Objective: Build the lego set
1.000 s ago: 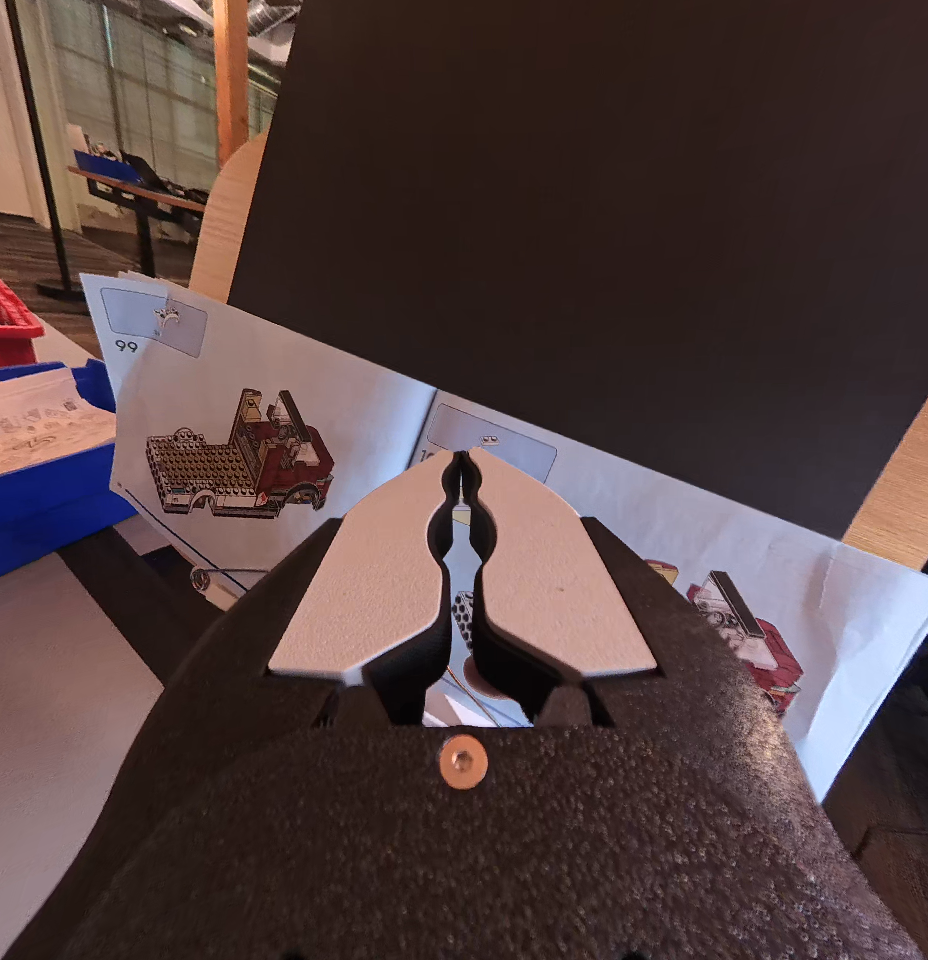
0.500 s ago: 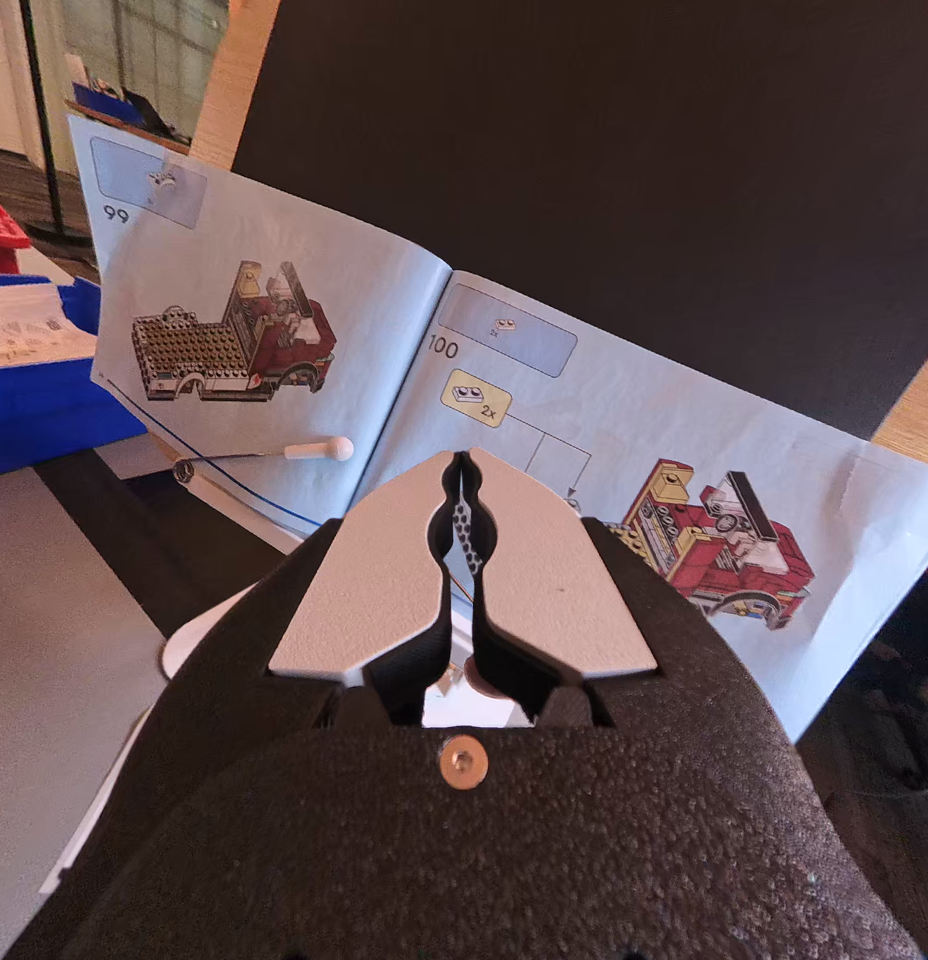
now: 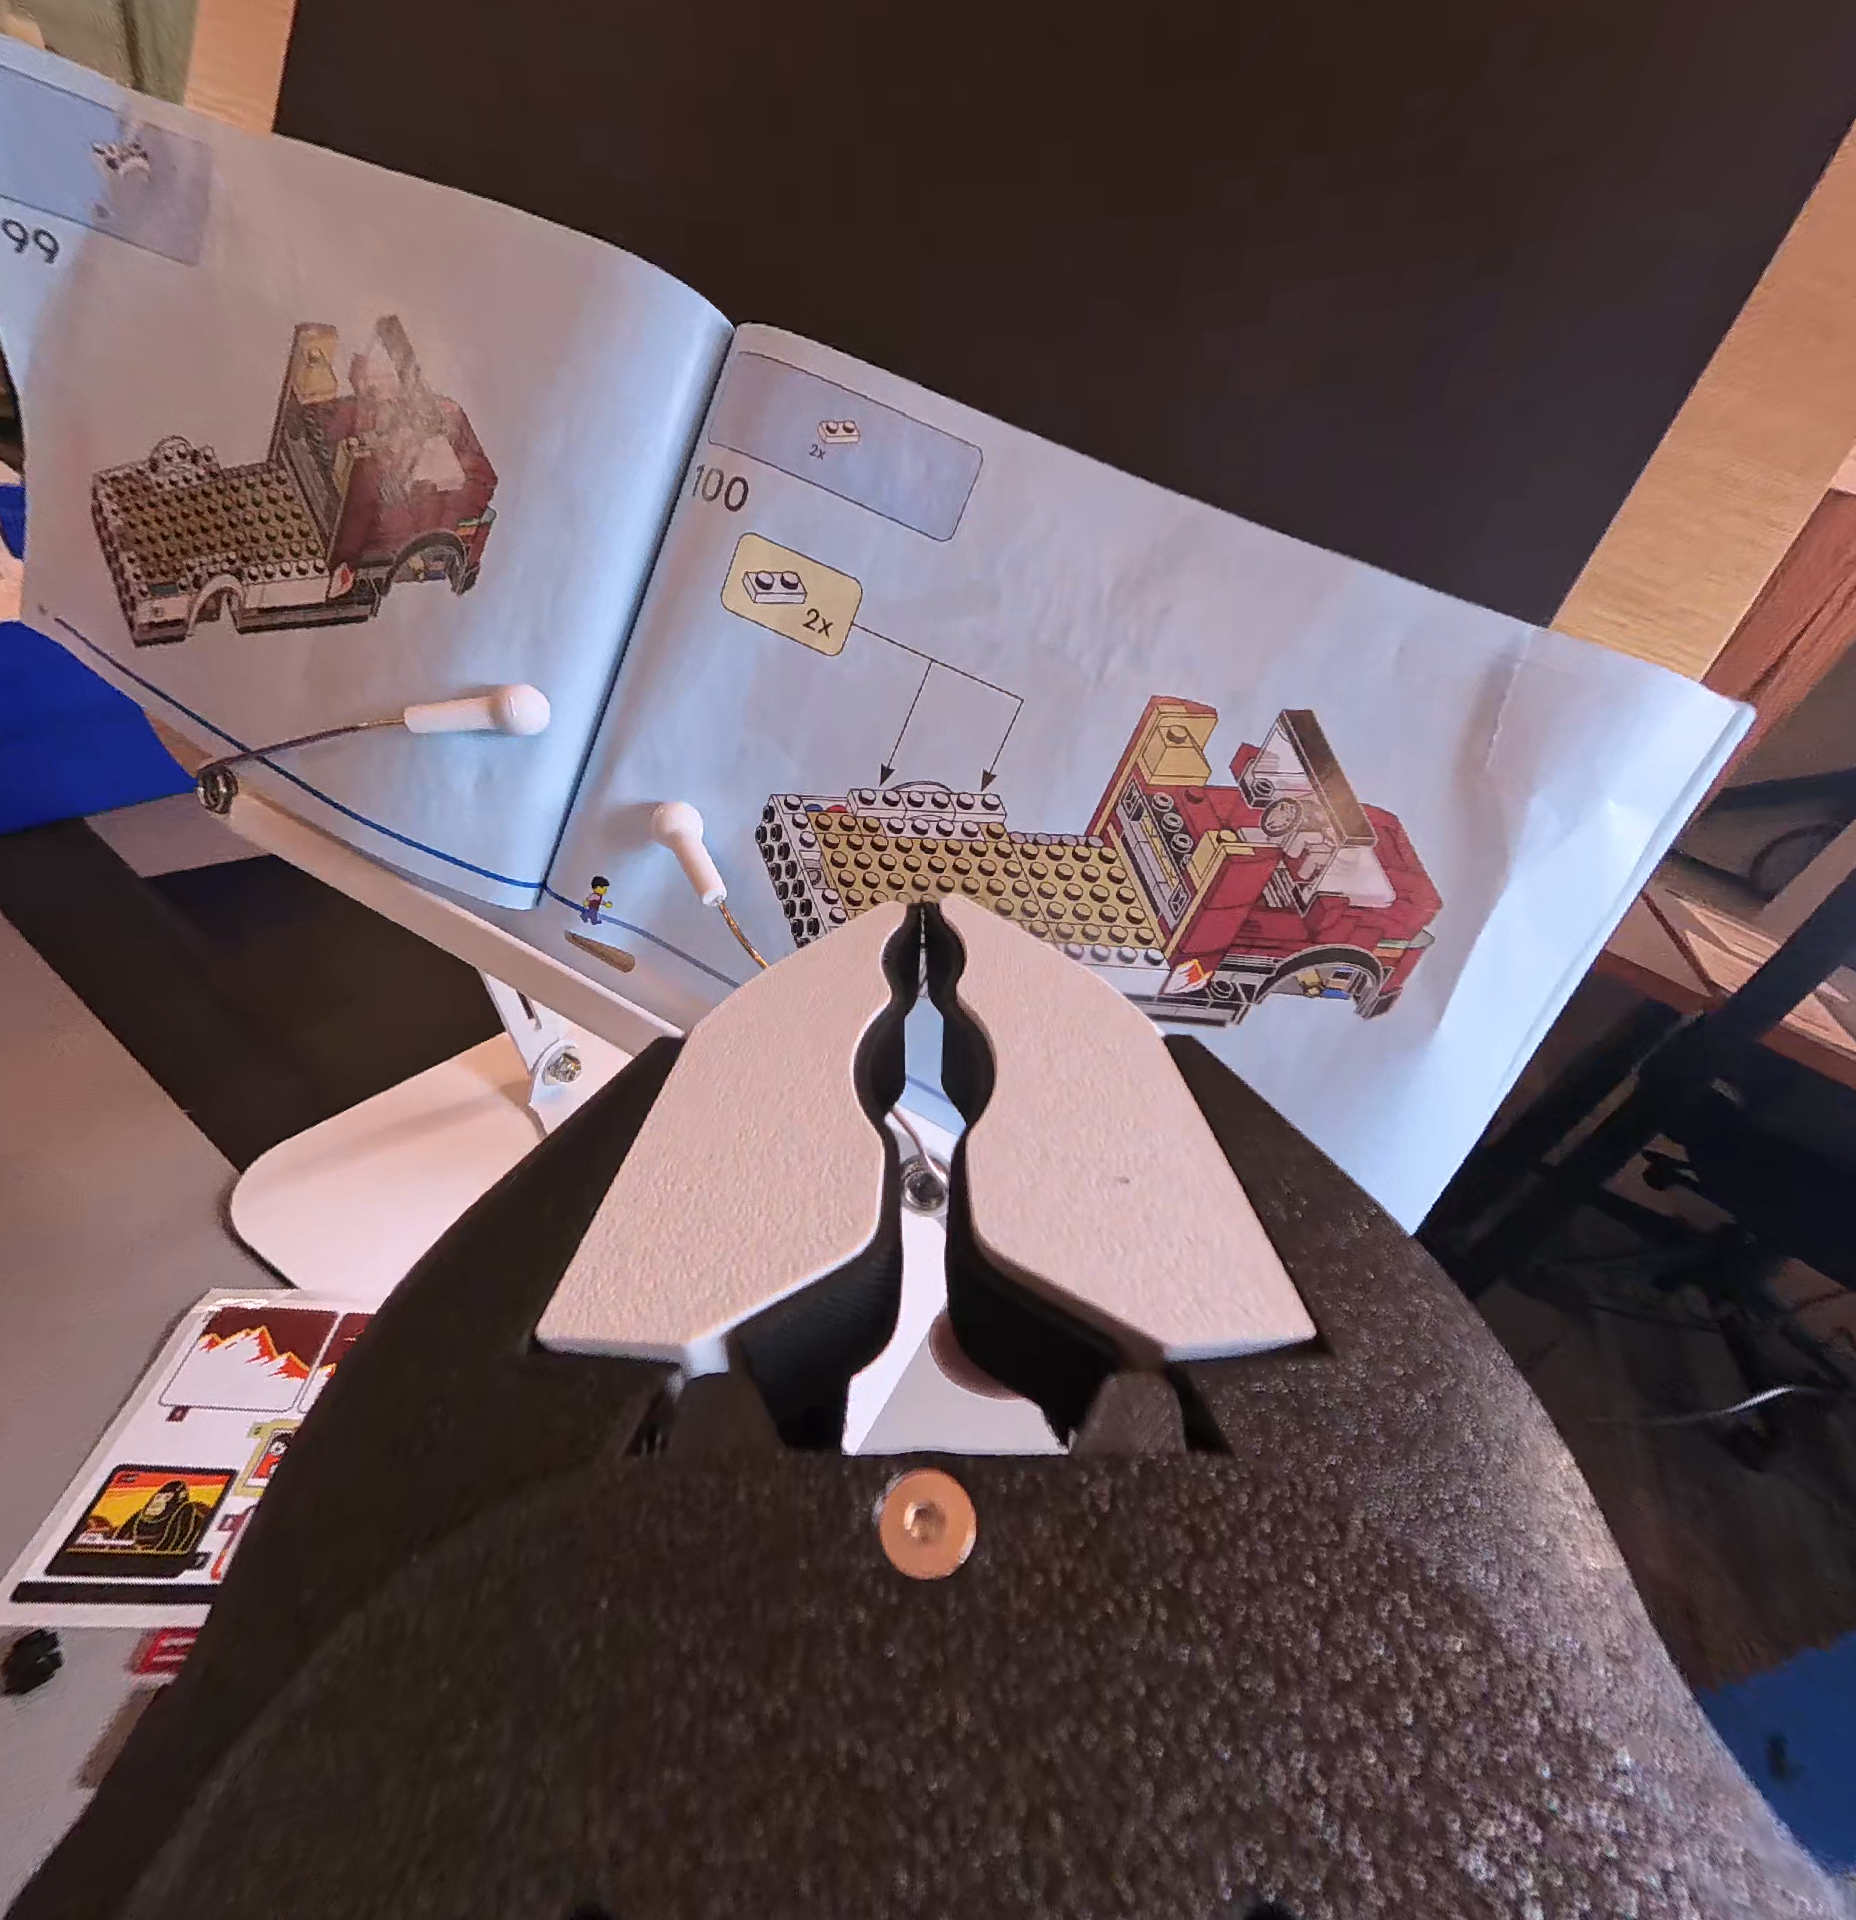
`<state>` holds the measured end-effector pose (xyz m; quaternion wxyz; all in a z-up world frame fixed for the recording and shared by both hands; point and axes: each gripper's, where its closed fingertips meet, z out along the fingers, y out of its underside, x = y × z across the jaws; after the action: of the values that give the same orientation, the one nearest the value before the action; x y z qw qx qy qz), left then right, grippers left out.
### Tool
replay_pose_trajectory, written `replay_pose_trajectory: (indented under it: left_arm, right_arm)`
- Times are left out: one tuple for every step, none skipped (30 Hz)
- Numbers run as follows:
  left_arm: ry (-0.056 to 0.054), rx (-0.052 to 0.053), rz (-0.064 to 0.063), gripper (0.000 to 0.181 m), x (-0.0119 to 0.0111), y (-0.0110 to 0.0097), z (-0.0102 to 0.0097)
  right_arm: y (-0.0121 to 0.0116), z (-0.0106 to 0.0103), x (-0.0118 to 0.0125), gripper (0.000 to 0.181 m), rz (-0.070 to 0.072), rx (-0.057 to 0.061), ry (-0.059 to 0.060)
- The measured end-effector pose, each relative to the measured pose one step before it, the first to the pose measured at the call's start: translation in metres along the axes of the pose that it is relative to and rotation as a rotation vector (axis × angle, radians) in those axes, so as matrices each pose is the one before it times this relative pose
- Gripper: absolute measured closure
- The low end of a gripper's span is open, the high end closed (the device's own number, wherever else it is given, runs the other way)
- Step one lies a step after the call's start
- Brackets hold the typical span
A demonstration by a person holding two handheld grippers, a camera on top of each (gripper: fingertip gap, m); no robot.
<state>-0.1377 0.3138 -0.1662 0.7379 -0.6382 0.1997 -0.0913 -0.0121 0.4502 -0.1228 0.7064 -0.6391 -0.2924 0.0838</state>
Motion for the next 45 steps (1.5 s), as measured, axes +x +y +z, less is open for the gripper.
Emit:
replay_pose_trajectory:
  left_arm:
    - [0.0008, -0.0032, 0.0006, 0.181, 0.00011, 0.00066, 0.00019]
    - [0.0004, -0.0023, -0.0006, 0.181, 0.00019, 0.00073, 0.00024]
    - [0.0005, -0.0007, 0.0005, 0.181, 0.00015, 0.00049, 0.00004]
    - [0.0023, -0.0020, 0.0015, 0.181, 0.00049, 0.00056, 0.00026]
    - [0.0004, -0.0019, 0.0011, 0.181, 0.00020, 0.00044, 0.00015]
    - [0.0009, -0.0001, 0.0008, 0.181, 0.00015, 0.00021, 0.00010]
    - [0.0014, -0.0019, 0.0006, 0.181, 0.00030, 0.00054, 0.00010]
    - [0.0006, -0.0012, 0.0010, 0.181, 0.00006, 0.00037, 0.00012]
    - [0.0024, -0.0023, 0.0009, 0.181, 0.00036, 0.00061, 0.00017]
    - [0.0014, -0.0027, 0.0008, 0.181, 0.00021, 0.00078, 0.00021]
    - [0.0001, -0.0013, 0.0005, 0.181, -0.00009, 0.00050, 0.00016]
    - [0.0008, -0.0010, 0.0003, 0.181, 0.00001, 0.00037, 0.00018]
    - [-0.0002, -0.0016, 0.0000, 0.181, -0.00010, 0.00045, 0.00014]
    - [-0.0010, -0.0026, -0.0002, 0.181, -0.00037, 0.00041, 0.00014]
    - [0.0002, -0.0031, -0.0008, 0.181, -0.00019, 0.00059, 0.00018]
    - [-0.0001, -0.0005, -0.0010, 0.181, -0.00019, 0.00021, 0.00006]
    - [-0.0004, 0.0006, 0.0001, 0.181, -0.00022, 0.00005, -0.00005]
    - [0.0001, -0.0005, 0.0006, 0.181, -0.00015, 0.00009, 0.00001]
    - [-0.0002, -0.0001, 0.0008, 0.181, -0.00022, 0.00005, 0.00004]
    - [0.0001, 0.0005, 0.0008, 0.181, -0.00024, -0.00013, -0.00004]
    - [-0.0009, -0.0002, 0.0004, 0.181, -0.00036, 0.00007, -0.00001]
    - [-0.0003, 0.0000, -0.0002, 0.181, -0.00029, 0.00004, -0.00012]
    - [0.0002, -0.0004, -0.0005, 0.181, -0.00016, 0.00009, -0.00002]
    - [-0.0015, -0.0002, -0.0004, 0.181, -0.00051, 0.00009, 0.00005]
    - [-0.0001, 0.0003, -0.0008, 0.181, -0.00021, 0.00002, 0.00012]
    - [0.0018, -0.0005, -0.0018, 0.181, 0.00015, 0.00012, 0.00020]
    - [0.0024, -0.0009, -0.0027, 0.181, 0.00053, 0.00044, 0.00023]
    - [0.0022, -0.0009, -0.0014, 0.181, 0.00060, 0.00042, 0.00031]
    - [0.0012, -0.0012, 0.0012, 0.181, 0.00056, 0.00030, 0.00034]
    - [0.0018, 0.0000, 0.0008, 0.181, 0.00057, -0.00007, 0.00008]
    - [0.0010, 0.0004, 0.0001, 0.181, 0.00037, 0.00001, 0.00001]
    - [-0.0003, 0.0002, 0.0003, 0.181, 0.00009, 0.00005, -0.00004]
    - [0.0002, -0.0002, 0.0002, 0.181, 0.00001, 0.00002, -0.00001]
    - [-0.0008, -0.0009, 0.0000, 0.181, -0.00021, 0.00034, -0.00003]
    - [-0.0012, -0.0009, 0.0002, 0.181, -0.00038, 0.00016, -0.00006]
    - [0.0001, -0.0002, -0.0001, 0.181, -0.00008, 0.00025, 0.00002]
    - [-0.0001, -0.0007, 0.0002, 0.181, -0.00004, 0.00030, 0.00003]
    - [0.0003, -0.0010, 0.0013, 0.181, 0.00012, 0.00031, 0.00009]
    - [0.0007, -0.0016, 0.0014, 0.181, 0.00024, 0.00049, 0.00017]
    - [0.0004, -0.0005, 0.0016, 0.181, 0.00024, 0.00022, 0.00007]
    - [0.0004, -0.0003, 0.0028, 0.181, 0.00033, 0.00015, -0.00005]
    - [-0.0002, -0.0010, 0.0029, 0.181, 0.00014, 0.00017, 0.00009]
    - [0.0001, 0.0000, 0.0017, 0.181, 0.00017, 0.00004, -0.00010]
    - [-0.0002, 0.0006, 0.0006, 0.181, -0.00005, -0.00019, -0.00004]
    - [0.0005, -0.0002, -0.0002, 0.181, 0.00006, -0.00007, -0.00001]
  right_arm:
    - [0.00012, -0.00015, -0.00081, 0.180, -0.0012, 0.0020, -0.0036]
    - [-0.00033, 0.00010, -0.00064, 0.180, -0.0028, 0.0025, -0.0013]
    - [-0.00065, 0.00031, -0.00042, 0.180, -0.0028, 0.0030, -0.0011]
    - [-0.00093, 0.00062, -0.00070, 0.180, -0.0018, 0.0023, -0.0036]
    - [-0.00112, 0.00076, -0.00089, 0.179, -0.0012, 0.0022, -0.0050]
    - [-0.00142, 0.00091, -0.00084, 0.179, -0.0017, 0.0026, -0.0041]
    - [-0.00138, 0.00095, -0.00053, 0.179, -0.0023, 0.0031, -0.0019]
    - [-0.00139, 0.00094, -0.00067, 0.179, -0.0021, 0.0026, -0.0013]
    - [-0.00116, 0.00096, -0.00081, 0.179, -0.0026, 0.0022, -0.0016]
    - [-0.00106, 0.00094, -0.00096, 0.179, -0.0038, 0.0016, -0.0015]
    - [-0.00066, 0.00109, -0.00098, 0.179, -0.0046, -0.0002, -0.0012]
    - [-0.00035, 0.00111, -0.00101, 0.179, -0.0039, -0.0010, -0.0010]
    - [-0.00063, 0.00095, -0.00123, 0.179, -0.0027, 0.0005, -0.0027]
    - [-0.00074, 0.00095, -0.00143, 0.179, -0.0024, 0.0009, -0.0031]
    - [-0.00062, 0.00093, -0.00124, 0.179, -0.0037, -0.0002, -0.0018]
    - [-0.00025, 0.00110, -0.00111, 0.179, -0.0043, -0.0021, -0.0015]
    - [-0.00004, 0.00113, -0.00097, 0.179, -0.0032, -0.0036, -0.0025]
    - [0.00005, 0.00110, -0.00081, 0.179, -0.0019, -0.0037, -0.0022]
    - [0.00007, 0.00096, -0.00076, 0.179, -0.0011, -0.0029, -0.0019]
    - [0.00017, 0.00079, -0.00058, 0.179, 0.0000, -0.0034, -0.0030]
    - [0.00023, 0.00057, -0.00031, 0.179, 0.0006, -0.0036, -0.0014]
    - [0.00018, 0.00008, 0.00044, 0.179, -0.0009, -0.0023, 0.0011]
    - [0.00004, -0.00049, 0.00185, 0.180, -0.0021, -0.0013, 0.0049]
    - [0.00006, -0.00094, 0.00328, 0.180, 0.0000, -0.0015, 0.0086]
    - [0.00064, -0.00095, 0.00451, 0.180, 0.0055, -0.0033, 0.0098]
    - [0.00107, -0.00090, 0.00488, 0.180, 0.0108, -0.0054, 0.0074]
    - [0.00135, -0.00085, 0.00524, 0.180, 0.0118, -0.0058, 0.0072]
    - [0.00102, -0.00101, 0.00528, 0.180, 0.0080, -0.0041, 0.0088]
    - [0.00062, -0.00106, 0.00449, 0.179, 0.0048, -0.0013, 0.0080]
    - [0.00010, -0.00109, 0.00334, 0.179, 0.0050, 0.0015, 0.0047]
    - [0.00016, -0.00077, 0.00177, 0.179, 0.0056, 0.0018, 0.0003]
    - [0.00040, -0.00046, 0.00077, 0.179, 0.0019, -0.0004, -0.0013]
    - [0.00072, -0.00012, 0.00064, 0.179, -0.0044, -0.0027, 0.0012]
    - [0.00081, -0.00011, 0.00066, 0.179, -0.0071, -0.0030, 0.0036]
    - [0.00056, -0.00003, 0.00039, 0.179, -0.0053, -0.0018, 0.0023]
    - [0.00052, -0.00009, 0.00006, 0.179, -0.0036, -0.0007, 0.0007]
    - [0.00031, -0.00025, 0.00014, 0.179, -0.0038, 0.0002, 0.0011]
    - [0.00001, -0.00045, 0.00027, 0.179, -0.0031, 0.0012, 0.0014]
    - [-0.00013, -0.00044, 0.00037, 0.179, -0.0005, 0.0010, 0.0003]
    - [-0.00010, -0.00044, 0.00024, 0.179, 0.0015, 0.0004, -0.0009]
    - [-0.00025, -0.00067, 0.00050, 0.179, 0.0011, 0.0011, 0.0001]
    - [-0.00039, -0.00092, 0.00086, 0.179, -0.0007, 0.0019, 0.0023]
    - [-0.00027, -0.00106, 0.00098, 0.179, -0.0013, 0.0018, 0.0029]
    - [-0.00037, -0.00132, 0.00092, 0.179, -0.0002, 0.0020, 0.0022]
    - [-0.00021, -0.00132, 0.00090, 0.179, 0.0008, 0.0021, 0.0011]
